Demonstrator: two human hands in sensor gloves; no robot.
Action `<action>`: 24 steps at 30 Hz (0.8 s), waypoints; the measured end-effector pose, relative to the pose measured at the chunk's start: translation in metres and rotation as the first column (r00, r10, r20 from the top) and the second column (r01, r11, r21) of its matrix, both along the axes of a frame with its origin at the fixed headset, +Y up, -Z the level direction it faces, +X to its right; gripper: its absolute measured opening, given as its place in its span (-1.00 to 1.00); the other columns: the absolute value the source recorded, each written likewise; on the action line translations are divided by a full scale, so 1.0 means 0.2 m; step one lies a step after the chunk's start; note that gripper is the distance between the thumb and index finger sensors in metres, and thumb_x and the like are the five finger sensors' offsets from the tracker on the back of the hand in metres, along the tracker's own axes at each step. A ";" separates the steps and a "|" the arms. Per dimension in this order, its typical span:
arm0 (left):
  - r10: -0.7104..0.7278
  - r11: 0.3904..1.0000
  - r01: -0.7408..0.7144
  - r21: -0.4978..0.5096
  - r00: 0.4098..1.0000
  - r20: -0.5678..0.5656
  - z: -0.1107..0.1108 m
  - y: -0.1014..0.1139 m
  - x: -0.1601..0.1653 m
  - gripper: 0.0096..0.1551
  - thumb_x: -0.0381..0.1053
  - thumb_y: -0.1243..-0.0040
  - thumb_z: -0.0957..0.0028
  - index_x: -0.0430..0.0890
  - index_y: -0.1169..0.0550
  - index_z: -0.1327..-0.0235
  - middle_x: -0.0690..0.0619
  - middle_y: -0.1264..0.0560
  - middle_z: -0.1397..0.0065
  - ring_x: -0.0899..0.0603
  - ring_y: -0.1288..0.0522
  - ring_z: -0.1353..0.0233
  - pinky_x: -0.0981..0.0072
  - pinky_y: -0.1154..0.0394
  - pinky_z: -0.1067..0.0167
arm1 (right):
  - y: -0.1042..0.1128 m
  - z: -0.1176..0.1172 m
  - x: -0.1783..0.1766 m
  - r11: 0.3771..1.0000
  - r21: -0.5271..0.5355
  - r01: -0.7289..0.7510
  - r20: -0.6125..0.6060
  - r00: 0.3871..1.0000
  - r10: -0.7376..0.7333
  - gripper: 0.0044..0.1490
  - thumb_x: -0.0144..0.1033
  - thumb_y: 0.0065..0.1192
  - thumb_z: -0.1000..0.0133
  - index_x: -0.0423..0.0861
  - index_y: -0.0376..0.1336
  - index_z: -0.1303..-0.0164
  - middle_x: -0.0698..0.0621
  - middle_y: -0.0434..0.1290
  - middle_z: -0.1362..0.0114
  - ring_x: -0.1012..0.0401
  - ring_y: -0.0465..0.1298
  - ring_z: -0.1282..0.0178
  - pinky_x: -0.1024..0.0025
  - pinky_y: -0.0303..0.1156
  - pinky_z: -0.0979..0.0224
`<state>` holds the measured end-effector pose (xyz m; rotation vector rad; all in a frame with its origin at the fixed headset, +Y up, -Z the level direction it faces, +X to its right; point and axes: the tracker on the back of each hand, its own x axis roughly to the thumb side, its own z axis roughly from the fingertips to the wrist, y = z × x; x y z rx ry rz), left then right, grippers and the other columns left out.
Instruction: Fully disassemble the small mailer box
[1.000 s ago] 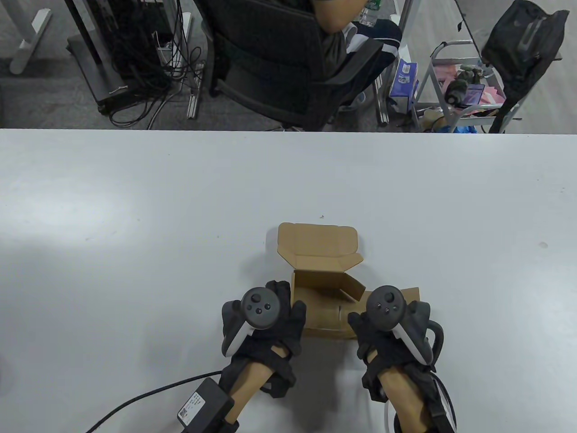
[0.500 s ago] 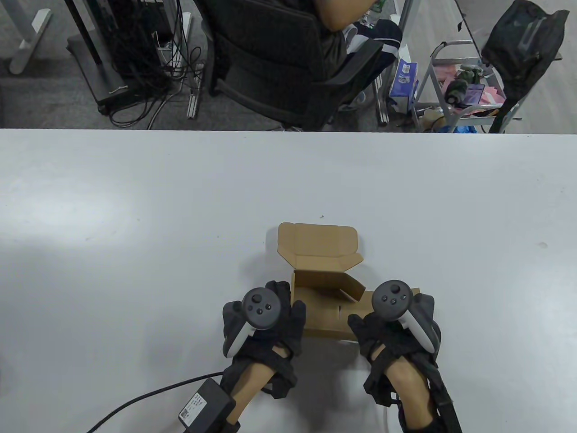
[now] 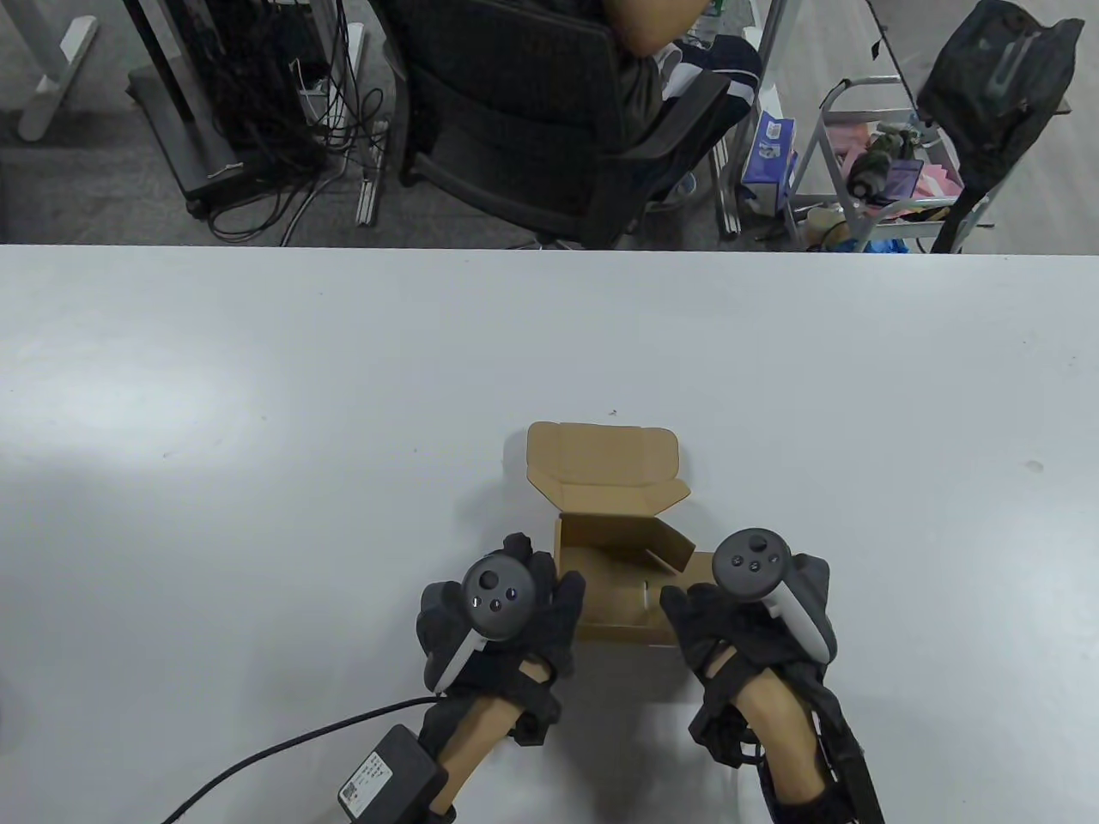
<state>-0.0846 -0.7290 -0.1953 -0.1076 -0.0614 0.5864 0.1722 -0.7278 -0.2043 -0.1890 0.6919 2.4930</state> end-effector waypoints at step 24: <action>0.248 0.957 -0.241 -0.160 0.968 0.031 -0.03 -0.05 -0.08 -0.23 0.26 0.12 -0.05 -0.28 -0.42 -0.26 -0.18 -0.06 -0.63 -0.42 -0.13 -0.56 -0.36 -0.10 -0.41 | -0.01 0.00 0.07 0.990 -0.044 0.133 0.039 0.991 -0.131 -0.16 0.17 -0.09 0.07 -0.18 0.39 -0.13 -0.05 0.25 -0.47 -0.04 0.06 -0.52 -0.06 0.18 -0.44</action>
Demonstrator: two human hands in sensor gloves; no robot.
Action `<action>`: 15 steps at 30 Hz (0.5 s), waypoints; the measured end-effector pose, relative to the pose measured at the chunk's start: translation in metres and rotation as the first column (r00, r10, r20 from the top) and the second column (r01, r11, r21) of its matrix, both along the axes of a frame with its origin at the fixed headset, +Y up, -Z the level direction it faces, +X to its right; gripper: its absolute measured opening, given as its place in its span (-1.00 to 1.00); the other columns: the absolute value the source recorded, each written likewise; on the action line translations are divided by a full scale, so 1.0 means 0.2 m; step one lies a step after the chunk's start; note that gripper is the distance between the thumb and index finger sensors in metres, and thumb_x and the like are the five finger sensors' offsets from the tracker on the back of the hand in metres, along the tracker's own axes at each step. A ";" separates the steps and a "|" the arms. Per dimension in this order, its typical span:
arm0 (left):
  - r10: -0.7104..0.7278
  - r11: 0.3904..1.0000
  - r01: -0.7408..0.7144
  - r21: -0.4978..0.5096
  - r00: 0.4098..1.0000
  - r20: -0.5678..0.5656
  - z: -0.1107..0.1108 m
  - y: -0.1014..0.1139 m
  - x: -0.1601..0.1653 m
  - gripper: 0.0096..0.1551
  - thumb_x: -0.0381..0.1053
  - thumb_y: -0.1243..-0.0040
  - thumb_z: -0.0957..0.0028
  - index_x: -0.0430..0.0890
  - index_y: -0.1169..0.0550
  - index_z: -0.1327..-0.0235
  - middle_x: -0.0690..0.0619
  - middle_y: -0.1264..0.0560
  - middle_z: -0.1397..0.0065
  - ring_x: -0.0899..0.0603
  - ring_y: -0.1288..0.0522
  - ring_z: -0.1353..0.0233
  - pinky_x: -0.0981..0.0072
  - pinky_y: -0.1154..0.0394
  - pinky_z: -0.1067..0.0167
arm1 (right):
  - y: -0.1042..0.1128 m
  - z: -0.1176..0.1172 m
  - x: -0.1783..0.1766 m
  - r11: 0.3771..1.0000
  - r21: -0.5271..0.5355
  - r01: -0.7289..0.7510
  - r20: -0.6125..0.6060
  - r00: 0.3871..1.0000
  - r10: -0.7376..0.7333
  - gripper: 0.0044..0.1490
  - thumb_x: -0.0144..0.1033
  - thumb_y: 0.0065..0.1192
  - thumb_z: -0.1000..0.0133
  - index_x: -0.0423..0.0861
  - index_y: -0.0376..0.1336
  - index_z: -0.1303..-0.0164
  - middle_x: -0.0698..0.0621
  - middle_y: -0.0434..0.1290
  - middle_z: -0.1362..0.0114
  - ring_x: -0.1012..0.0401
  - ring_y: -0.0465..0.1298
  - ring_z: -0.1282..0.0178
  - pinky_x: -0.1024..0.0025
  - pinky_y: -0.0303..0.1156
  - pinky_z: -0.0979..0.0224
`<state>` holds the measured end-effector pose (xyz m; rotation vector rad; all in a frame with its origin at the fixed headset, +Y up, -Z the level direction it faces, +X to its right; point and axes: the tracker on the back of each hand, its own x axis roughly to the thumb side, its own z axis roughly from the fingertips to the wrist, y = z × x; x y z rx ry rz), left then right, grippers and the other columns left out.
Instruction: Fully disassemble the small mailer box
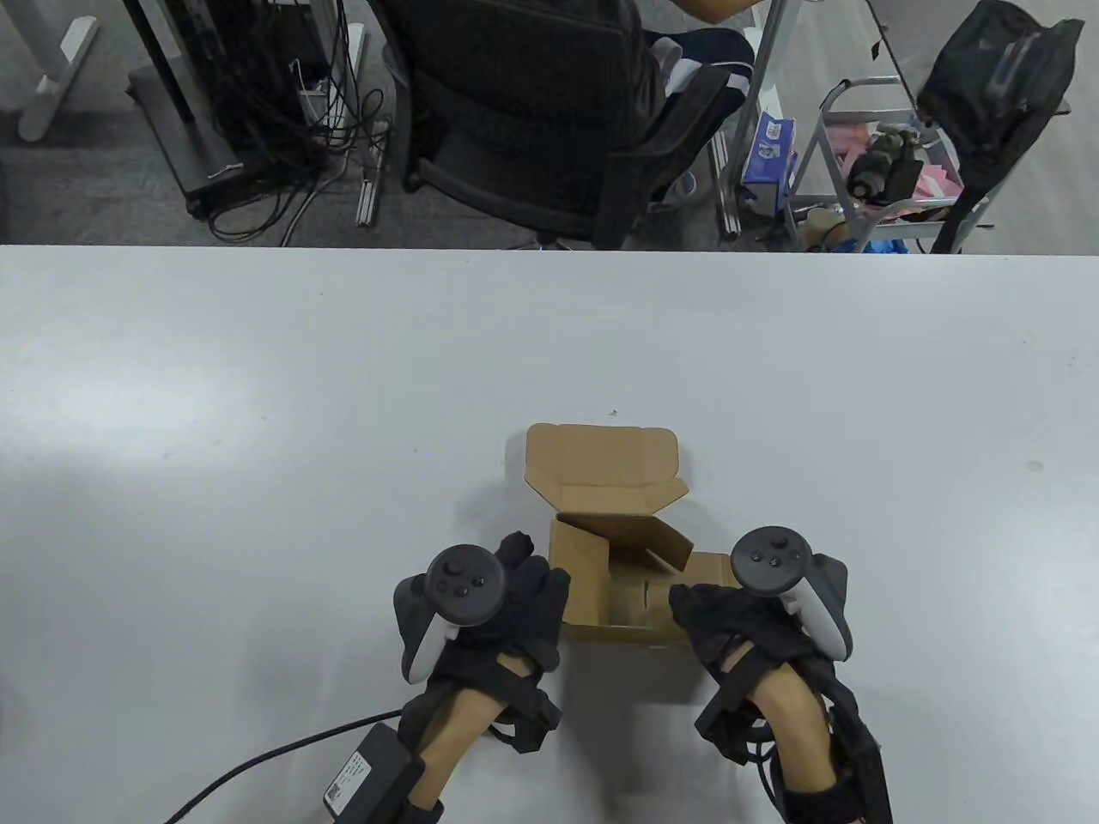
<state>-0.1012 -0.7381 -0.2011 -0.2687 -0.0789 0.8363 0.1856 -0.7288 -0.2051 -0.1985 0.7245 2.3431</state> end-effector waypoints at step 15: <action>-0.397 0.877 0.204 0.435 0.817 0.418 0.02 0.39 0.30 -0.22 0.42 0.13 0.00 0.05 -0.58 -0.31 0.13 -0.19 -0.71 -0.37 -0.02 -0.68 -0.39 0.09 -0.52 | -0.02 0.00 0.02 0.998 -0.055 0.030 -0.032 0.999 -0.032 -0.19 0.14 -0.07 0.07 -0.18 0.35 -0.16 0.03 0.14 -0.49 0.03 -0.05 -0.52 0.04 0.09 -0.47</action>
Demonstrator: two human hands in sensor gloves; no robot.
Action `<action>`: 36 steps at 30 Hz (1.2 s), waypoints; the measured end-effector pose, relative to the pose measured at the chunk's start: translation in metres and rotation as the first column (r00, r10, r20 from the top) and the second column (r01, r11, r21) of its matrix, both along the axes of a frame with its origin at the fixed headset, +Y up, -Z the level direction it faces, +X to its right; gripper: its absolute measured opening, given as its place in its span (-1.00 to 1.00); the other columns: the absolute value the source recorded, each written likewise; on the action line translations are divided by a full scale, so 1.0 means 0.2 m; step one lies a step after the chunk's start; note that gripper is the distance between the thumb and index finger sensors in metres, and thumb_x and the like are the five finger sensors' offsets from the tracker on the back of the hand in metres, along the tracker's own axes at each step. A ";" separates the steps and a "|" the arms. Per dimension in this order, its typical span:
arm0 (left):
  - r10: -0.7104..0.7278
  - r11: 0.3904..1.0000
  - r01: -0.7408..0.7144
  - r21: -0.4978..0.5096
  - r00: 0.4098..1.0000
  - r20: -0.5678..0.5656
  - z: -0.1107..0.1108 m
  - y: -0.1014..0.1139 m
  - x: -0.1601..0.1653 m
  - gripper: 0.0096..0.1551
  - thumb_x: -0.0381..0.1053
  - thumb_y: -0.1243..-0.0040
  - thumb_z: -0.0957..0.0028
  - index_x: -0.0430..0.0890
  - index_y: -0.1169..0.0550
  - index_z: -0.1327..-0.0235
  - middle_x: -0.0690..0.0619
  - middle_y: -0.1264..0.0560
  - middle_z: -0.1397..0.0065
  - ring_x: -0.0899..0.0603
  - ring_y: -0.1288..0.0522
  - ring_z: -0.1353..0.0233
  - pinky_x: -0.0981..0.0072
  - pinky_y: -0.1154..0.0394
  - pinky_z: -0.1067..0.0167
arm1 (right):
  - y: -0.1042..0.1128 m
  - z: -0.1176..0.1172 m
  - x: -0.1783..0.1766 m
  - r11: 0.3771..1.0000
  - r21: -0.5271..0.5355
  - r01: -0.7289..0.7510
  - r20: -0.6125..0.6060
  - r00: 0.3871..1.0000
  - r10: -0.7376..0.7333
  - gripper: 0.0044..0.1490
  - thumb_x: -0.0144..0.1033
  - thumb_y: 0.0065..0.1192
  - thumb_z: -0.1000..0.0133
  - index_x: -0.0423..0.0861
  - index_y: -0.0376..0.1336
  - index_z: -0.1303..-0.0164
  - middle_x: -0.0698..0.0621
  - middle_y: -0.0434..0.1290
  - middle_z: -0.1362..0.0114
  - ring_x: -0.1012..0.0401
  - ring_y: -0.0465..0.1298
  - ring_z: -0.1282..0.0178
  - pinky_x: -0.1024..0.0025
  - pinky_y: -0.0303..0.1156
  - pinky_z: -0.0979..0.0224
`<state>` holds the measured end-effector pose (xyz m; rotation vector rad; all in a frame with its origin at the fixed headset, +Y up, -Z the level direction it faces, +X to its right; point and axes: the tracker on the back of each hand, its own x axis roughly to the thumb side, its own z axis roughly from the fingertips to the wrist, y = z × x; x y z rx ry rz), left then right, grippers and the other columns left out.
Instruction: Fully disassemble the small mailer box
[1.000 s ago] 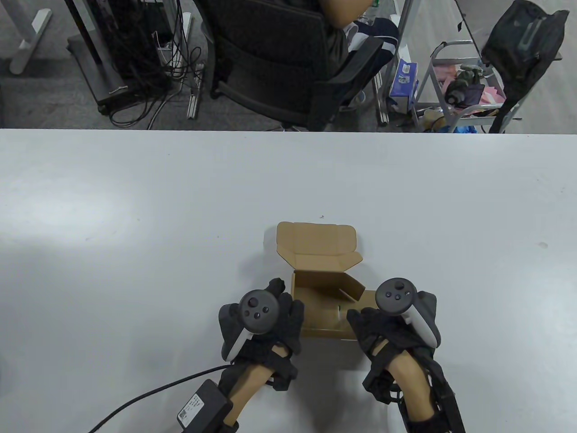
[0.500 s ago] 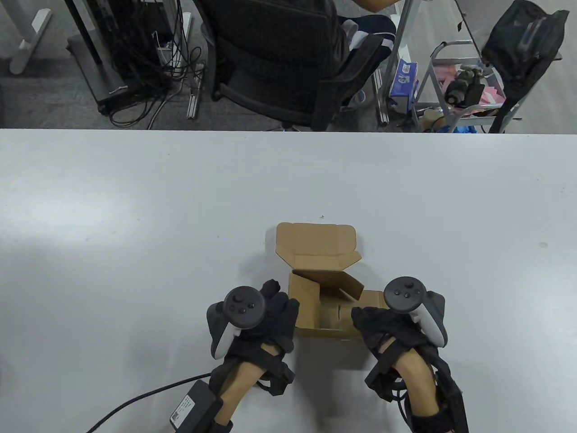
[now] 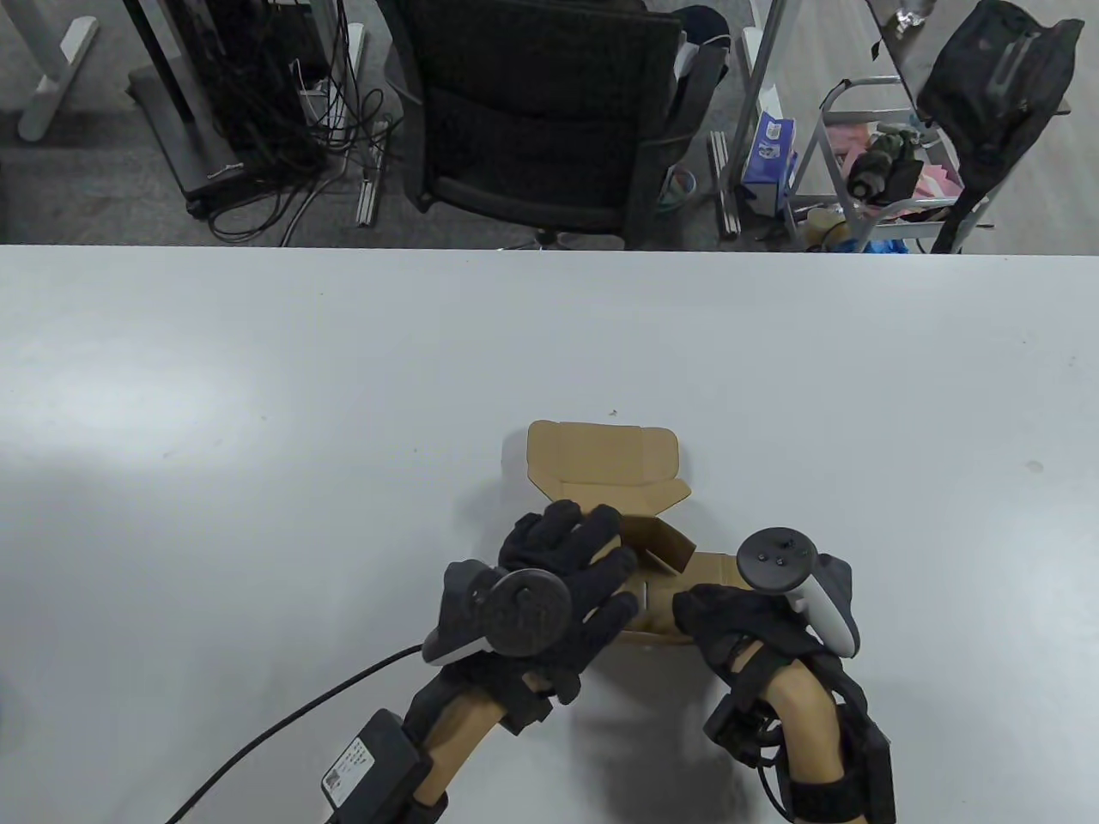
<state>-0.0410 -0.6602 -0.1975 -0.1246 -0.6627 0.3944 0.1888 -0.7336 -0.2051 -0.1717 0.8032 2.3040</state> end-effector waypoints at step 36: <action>-0.004 1.000 0.004 -0.001 0.989 -0.146 -0.02 -0.11 -0.38 -0.15 0.39 0.10 0.04 -0.25 -0.75 0.15 -0.13 -0.56 -0.35 -0.34 -0.28 -0.55 -0.37 -0.10 -0.47 | 0.06 -0.04 0.00 0.985 0.173 -0.009 0.024 1.000 0.005 -0.19 0.14 0.04 0.08 -0.24 0.47 -0.02 -0.14 0.38 -0.38 -0.12 0.22 -0.43 -0.06 0.28 -0.32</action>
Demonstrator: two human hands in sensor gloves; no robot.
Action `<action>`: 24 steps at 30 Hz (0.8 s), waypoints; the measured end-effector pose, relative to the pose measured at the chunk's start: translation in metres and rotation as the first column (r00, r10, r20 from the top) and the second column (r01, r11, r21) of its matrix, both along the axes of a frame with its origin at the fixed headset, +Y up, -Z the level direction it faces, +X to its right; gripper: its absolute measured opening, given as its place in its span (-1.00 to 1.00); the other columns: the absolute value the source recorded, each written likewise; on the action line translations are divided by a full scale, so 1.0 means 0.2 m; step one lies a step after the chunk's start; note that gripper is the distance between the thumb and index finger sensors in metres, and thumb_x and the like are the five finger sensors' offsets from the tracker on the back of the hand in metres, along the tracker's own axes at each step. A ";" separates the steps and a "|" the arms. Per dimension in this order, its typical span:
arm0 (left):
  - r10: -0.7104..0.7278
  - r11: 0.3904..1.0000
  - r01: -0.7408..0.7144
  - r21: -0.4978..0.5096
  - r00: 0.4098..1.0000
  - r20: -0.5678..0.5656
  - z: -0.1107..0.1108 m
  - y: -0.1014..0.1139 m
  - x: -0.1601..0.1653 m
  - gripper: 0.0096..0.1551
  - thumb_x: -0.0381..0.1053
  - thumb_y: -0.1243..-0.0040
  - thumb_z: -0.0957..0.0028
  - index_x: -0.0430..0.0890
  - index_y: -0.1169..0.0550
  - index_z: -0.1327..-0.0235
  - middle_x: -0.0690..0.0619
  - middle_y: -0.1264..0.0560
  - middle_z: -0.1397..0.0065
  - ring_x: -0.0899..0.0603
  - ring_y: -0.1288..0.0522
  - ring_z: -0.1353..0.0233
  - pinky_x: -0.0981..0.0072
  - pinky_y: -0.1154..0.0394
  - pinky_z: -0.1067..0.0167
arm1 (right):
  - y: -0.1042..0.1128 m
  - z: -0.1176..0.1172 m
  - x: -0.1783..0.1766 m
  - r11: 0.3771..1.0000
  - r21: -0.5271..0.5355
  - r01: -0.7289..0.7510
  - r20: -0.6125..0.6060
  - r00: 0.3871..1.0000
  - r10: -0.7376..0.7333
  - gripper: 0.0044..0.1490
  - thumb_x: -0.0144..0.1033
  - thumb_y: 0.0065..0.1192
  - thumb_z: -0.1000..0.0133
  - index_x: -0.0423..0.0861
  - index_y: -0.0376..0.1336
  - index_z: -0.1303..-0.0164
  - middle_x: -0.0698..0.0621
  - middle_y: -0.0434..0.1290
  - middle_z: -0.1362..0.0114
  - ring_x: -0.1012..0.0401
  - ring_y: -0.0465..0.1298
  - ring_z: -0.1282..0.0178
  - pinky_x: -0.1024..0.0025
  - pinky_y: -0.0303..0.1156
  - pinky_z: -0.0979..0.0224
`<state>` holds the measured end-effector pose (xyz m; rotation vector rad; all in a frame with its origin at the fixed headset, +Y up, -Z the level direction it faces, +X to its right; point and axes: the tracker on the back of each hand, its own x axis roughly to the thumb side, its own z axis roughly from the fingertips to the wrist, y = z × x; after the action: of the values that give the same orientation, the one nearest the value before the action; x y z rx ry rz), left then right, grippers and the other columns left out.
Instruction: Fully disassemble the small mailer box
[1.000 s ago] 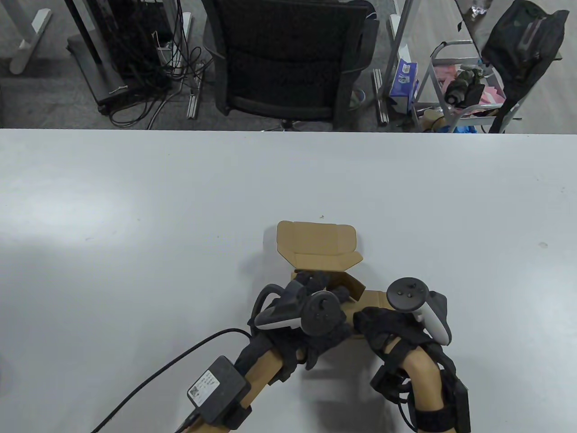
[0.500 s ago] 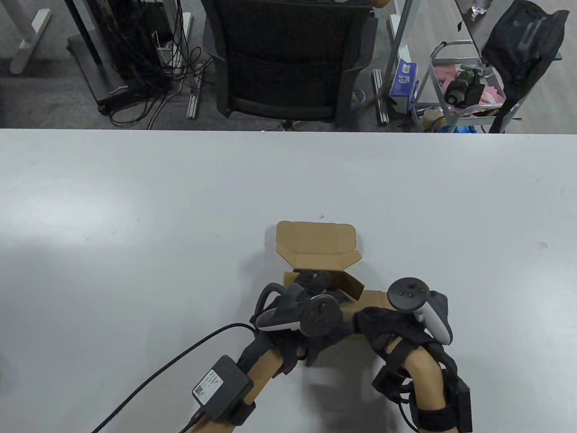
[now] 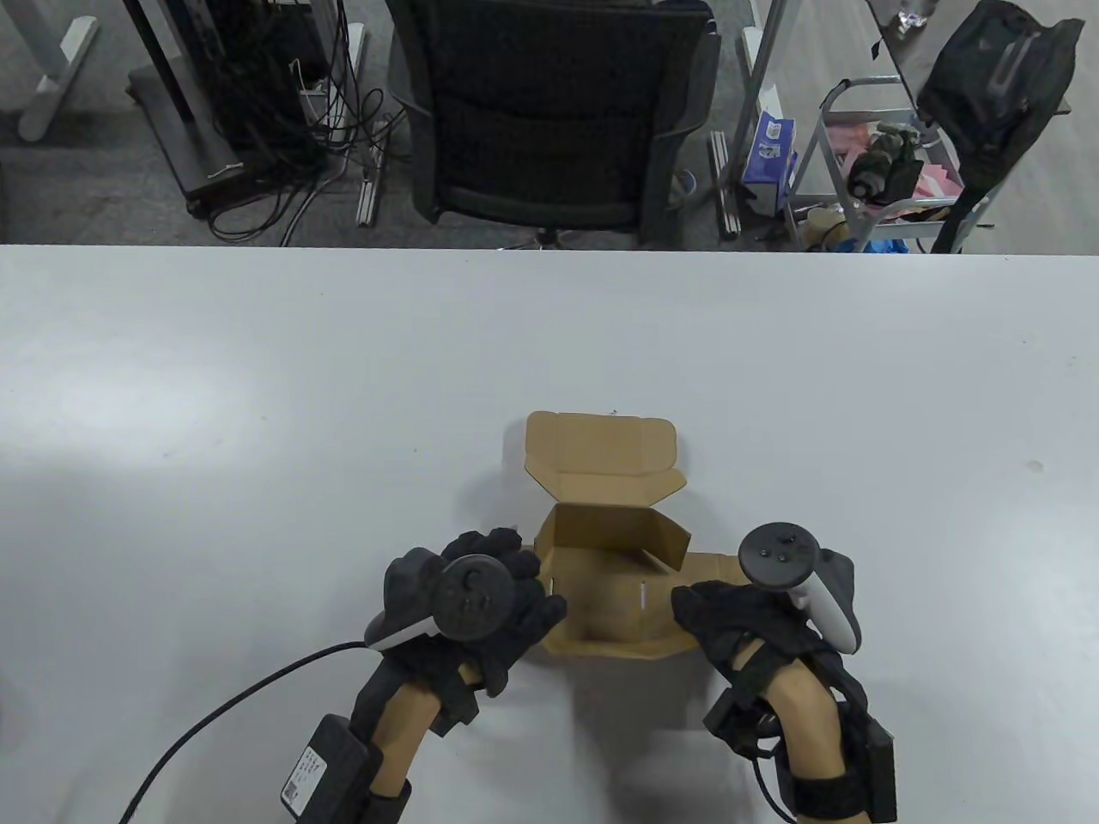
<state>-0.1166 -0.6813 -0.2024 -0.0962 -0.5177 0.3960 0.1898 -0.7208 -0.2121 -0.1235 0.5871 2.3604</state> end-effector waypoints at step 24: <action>-0.229 0.973 0.215 -0.085 0.945 -0.234 -0.07 -0.05 -0.20 -0.16 0.40 0.09 0.02 -0.18 -0.74 -0.01 -0.14 -0.57 -0.35 -0.36 -0.37 -0.50 -0.37 -0.08 -0.49 | 0.14 0.05 -0.15 0.971 0.238 -0.025 -0.326 0.940 0.104 -0.38 -0.09 0.42 0.15 -0.17 0.48 -0.04 -0.14 0.40 -0.40 -0.15 0.34 -0.37 -0.10 0.30 -0.30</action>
<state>-0.1565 -0.6909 -0.2173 -0.1593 -0.2496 0.1979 0.1591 -0.6928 -0.2012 0.3797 0.4658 2.5131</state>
